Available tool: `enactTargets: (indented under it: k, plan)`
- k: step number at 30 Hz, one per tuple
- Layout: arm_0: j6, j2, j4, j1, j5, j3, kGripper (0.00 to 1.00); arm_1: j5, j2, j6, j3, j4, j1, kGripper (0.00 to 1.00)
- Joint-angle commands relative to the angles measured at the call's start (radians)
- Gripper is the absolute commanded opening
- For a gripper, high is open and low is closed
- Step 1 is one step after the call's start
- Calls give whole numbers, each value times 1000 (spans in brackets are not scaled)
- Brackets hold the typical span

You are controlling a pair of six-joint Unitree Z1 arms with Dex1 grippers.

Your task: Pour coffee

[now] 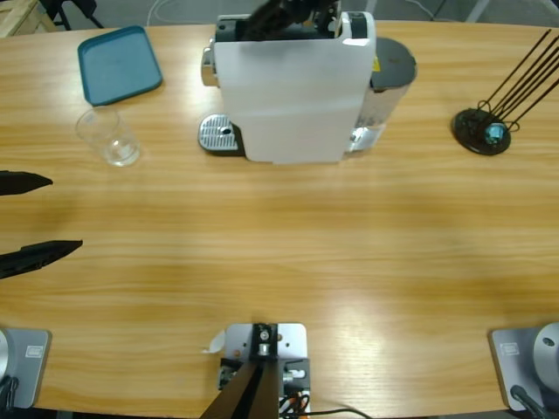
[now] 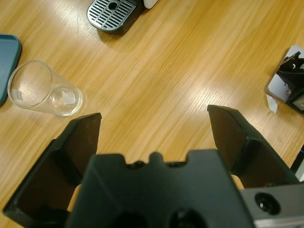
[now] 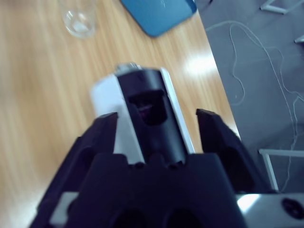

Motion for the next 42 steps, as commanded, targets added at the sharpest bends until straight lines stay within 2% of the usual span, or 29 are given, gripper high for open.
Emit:
enactTargets:
  k: [1,3,5,7,8,12,13,17,22,42]
  plan:
    - [-13,-28,-5,8,0,42,964,-28,-183,359,166,52,147,0]
    - [-15,-32,-5,8,0,46,964,-67,-251,487,257,39,160,0]
    - [-15,-39,-5,8,0,51,955,-111,-333,680,346,54,160,0]
    - [-15,-54,-5,8,3,56,954,-179,-414,847,479,-30,160,0]
    - [-15,-62,-5,8,5,58,954,-247,-454,913,549,-96,160,0]
    - [-15,-81,-5,8,1,64,950,-457,-475,939,610,-268,134,0]
    - [-15,-84,-5,8,1,64,950,-482,-455,942,604,-316,111,0]
    - [-13,-82,-3,8,-1,64,945,-478,-300,1052,503,-476,53,0]
    - [-13,-89,1,8,-5,64,945,-479,-167,1088,396,-511,53,0]
    - [-12,-86,0,8,-4,64,945,-393,10,1144,327,-597,145,0]
